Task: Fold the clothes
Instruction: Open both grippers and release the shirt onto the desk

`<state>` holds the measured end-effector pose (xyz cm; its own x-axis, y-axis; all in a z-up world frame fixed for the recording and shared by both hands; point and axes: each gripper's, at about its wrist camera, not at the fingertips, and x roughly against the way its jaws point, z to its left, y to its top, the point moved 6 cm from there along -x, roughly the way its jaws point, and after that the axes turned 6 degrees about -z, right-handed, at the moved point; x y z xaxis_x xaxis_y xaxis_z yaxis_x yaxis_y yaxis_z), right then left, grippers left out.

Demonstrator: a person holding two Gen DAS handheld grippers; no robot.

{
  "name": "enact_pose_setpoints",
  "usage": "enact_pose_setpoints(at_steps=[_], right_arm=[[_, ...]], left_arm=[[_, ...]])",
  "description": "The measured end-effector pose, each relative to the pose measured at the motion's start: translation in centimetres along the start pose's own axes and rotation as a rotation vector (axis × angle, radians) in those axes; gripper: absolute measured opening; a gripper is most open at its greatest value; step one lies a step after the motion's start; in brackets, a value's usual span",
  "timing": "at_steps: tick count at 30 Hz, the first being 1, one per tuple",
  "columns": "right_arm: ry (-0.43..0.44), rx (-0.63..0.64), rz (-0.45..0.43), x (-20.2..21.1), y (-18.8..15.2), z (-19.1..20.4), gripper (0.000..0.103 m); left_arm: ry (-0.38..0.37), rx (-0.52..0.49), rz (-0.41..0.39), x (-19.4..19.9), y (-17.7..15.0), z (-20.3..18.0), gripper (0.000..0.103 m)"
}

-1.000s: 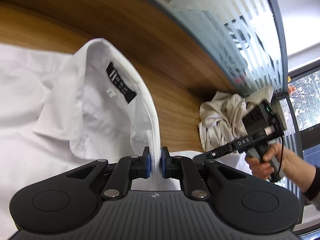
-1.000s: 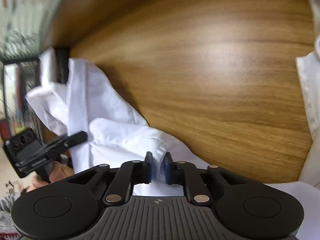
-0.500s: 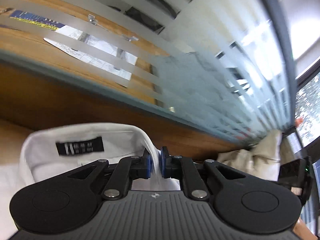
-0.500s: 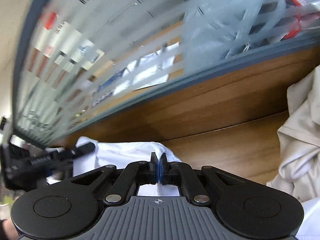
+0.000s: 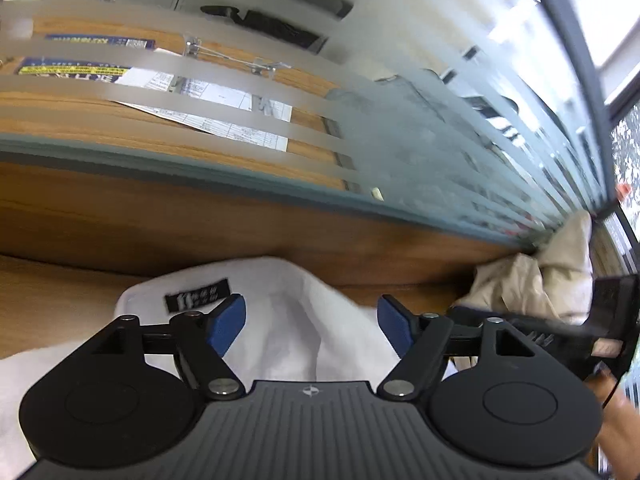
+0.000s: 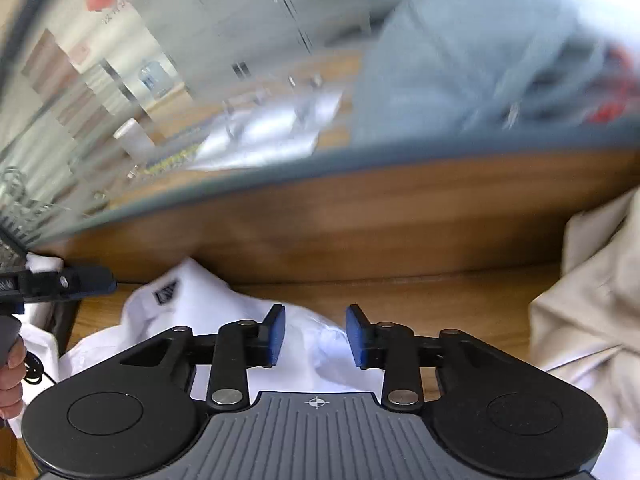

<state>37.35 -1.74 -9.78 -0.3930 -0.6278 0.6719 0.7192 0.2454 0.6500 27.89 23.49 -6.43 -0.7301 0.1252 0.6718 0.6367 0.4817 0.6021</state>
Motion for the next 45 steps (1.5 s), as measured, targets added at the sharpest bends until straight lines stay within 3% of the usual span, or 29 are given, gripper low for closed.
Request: enact_pose_setpoints(at_steps=[5, 11, 22, 26, 31, 39, 45], right_arm=[[-0.009, 0.073, -0.057, 7.2, -0.9, 2.1, 0.042], [-0.034, 0.077, -0.056, 14.8, -4.9, 3.6, 0.042], [-0.144, 0.019, -0.058, 24.6, -19.0, 4.9, 0.043], [-0.14, 0.018, -0.059, 26.8, -23.8, 4.9, 0.043], [-0.072, 0.076, -0.047, 28.8, -28.9, 4.6, 0.042], [0.048, 0.253, 0.0, 30.8, -35.6, 5.0, 0.042], [0.084, 0.398, 0.056, 30.3, -40.3, 4.8, 0.039]], left_arm=[[0.007, -0.053, 0.018, 5.5, -2.3, -0.7, 0.082], [-0.018, -0.075, 0.023, 11.4, -6.3, -1.7, 0.084], [-0.068, -0.17, 0.055, 18.8, -15.6, -3.4, 0.085], [-0.037, -0.16, 0.057, 20.7, -19.4, -3.8, 0.085], [0.022, -0.1, 0.014, 24.1, -24.6, -5.3, 0.085], [0.159, -0.063, -0.034, 29.1, -34.2, -8.9, 0.086], [0.182, -0.001, -0.042, 31.5, -40.0, -11.1, 0.086]])
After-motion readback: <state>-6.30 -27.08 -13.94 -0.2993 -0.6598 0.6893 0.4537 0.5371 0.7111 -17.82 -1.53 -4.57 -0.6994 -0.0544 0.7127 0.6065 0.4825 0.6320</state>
